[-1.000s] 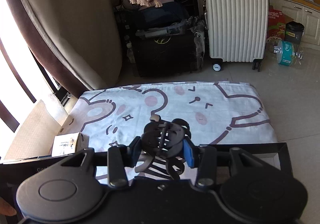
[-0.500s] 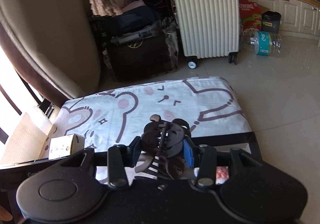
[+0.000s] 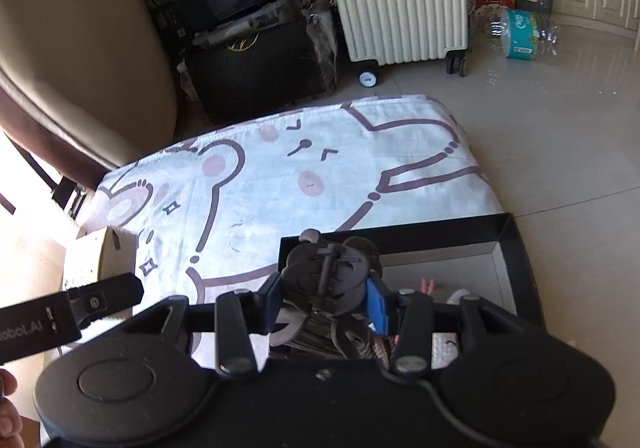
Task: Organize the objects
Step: 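Lift and carry the claw clip and tissue pack over the black box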
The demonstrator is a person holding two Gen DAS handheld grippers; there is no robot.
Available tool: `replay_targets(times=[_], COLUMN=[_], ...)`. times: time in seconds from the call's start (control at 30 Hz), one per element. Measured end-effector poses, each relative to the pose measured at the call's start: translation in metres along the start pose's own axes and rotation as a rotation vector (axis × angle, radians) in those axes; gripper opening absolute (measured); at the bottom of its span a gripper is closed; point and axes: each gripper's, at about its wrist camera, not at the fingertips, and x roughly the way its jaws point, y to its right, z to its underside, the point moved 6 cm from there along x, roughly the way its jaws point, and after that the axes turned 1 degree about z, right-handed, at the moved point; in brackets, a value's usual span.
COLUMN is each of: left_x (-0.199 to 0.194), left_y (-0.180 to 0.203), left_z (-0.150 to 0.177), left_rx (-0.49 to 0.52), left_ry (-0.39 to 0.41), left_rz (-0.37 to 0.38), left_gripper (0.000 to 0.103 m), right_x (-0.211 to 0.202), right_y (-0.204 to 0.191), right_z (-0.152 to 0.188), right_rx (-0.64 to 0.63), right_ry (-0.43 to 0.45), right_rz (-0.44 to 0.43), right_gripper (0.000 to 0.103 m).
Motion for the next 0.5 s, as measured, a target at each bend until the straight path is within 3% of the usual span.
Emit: replay_targets(times=[0.33,0.43,0.5], left_x=[0.007,0.010,0.011], left_y=[0.002,0.005,0.008], left_z=[-0.001,-0.001,-0.001], left_rx=[0.006,0.007,0.008], left_ry=[-0.012,-0.014,-0.013], left_rz=[0.016,0.024,0.030], left_gripper=[0.074,0.074,0.074], right_x=[0.030,0.032,0.028], right_y=[-0.008,-0.005,-0.001], right_z=[0.002,0.003,-0.001], right_rx=[-0.079,-0.065,-0.052], right_ry=[-0.048,-0.049,-0.035], right_rz=[0.036,0.041,0.040], right_gripper=[0.046,0.057,0.057])
